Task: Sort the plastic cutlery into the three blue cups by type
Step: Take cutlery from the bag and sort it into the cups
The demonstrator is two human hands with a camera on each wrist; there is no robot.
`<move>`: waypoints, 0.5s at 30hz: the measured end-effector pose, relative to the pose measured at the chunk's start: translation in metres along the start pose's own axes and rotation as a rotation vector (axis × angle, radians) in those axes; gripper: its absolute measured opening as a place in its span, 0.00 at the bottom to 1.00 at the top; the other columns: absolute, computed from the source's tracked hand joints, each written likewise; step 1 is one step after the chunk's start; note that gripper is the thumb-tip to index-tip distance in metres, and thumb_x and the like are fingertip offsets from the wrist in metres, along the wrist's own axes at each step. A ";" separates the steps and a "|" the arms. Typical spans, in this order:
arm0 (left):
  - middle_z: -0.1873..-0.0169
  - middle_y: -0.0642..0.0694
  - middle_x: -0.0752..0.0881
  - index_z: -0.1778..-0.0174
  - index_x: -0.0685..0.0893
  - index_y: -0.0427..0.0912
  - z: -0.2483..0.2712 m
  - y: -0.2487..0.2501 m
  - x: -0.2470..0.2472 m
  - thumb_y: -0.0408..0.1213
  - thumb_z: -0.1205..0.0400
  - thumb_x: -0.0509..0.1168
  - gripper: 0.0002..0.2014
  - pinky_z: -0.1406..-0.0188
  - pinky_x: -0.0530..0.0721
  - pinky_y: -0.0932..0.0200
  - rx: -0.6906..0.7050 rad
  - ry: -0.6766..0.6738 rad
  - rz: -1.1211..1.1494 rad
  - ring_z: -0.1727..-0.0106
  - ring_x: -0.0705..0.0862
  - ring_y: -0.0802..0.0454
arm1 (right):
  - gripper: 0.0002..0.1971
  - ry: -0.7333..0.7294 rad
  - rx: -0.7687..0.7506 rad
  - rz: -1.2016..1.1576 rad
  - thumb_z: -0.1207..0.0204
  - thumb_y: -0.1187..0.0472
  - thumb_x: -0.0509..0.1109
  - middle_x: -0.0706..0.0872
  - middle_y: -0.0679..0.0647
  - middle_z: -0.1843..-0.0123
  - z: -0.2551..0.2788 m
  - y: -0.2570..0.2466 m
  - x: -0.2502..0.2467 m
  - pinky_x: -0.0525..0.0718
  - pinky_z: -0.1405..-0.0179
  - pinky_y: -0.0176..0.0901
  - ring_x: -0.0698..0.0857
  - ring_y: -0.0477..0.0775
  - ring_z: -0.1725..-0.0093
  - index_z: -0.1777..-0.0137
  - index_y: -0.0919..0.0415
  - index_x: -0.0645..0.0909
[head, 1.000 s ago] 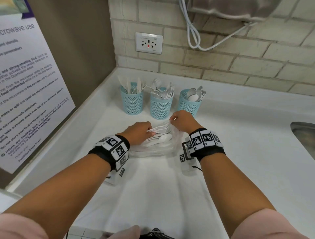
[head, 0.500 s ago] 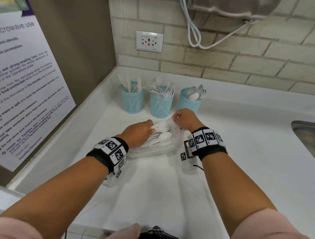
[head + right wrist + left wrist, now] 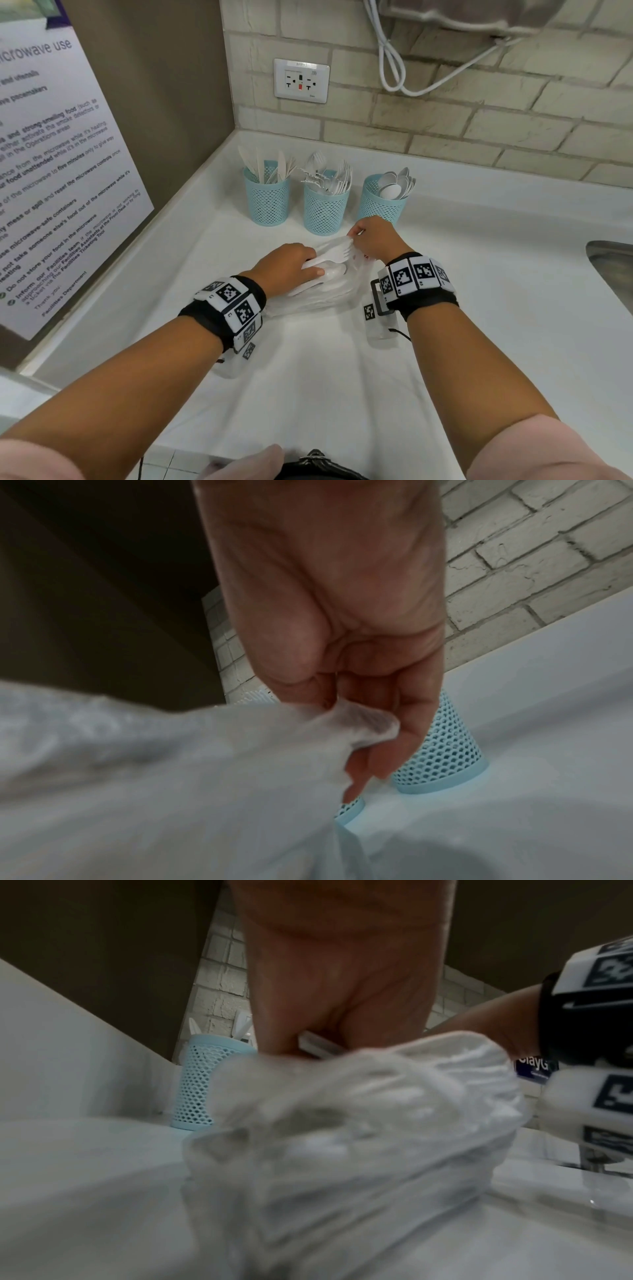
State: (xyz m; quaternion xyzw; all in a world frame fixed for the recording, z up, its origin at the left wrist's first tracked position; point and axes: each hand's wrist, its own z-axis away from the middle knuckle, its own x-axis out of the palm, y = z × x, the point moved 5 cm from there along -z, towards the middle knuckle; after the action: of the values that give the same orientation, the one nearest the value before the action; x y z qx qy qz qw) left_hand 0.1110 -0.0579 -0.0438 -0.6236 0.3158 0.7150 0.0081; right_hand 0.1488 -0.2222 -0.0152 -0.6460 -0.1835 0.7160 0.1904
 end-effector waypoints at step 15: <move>0.52 0.42 0.85 0.45 0.78 0.41 0.006 0.007 0.003 0.47 0.19 0.65 0.13 0.58 0.77 0.55 -0.104 -0.006 -0.101 0.52 0.83 0.42 | 0.12 -0.002 0.015 -0.011 0.21 0.68 0.61 0.87 0.59 0.44 0.003 0.000 -0.001 0.82 0.44 0.50 0.85 0.63 0.45 0.47 0.64 0.85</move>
State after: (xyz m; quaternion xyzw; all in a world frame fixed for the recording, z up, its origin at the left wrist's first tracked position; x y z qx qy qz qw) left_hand 0.1028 -0.0617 -0.0433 -0.6361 0.2464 0.7311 0.0128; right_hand 0.1462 -0.2230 -0.0145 -0.6427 -0.1818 0.7171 0.1991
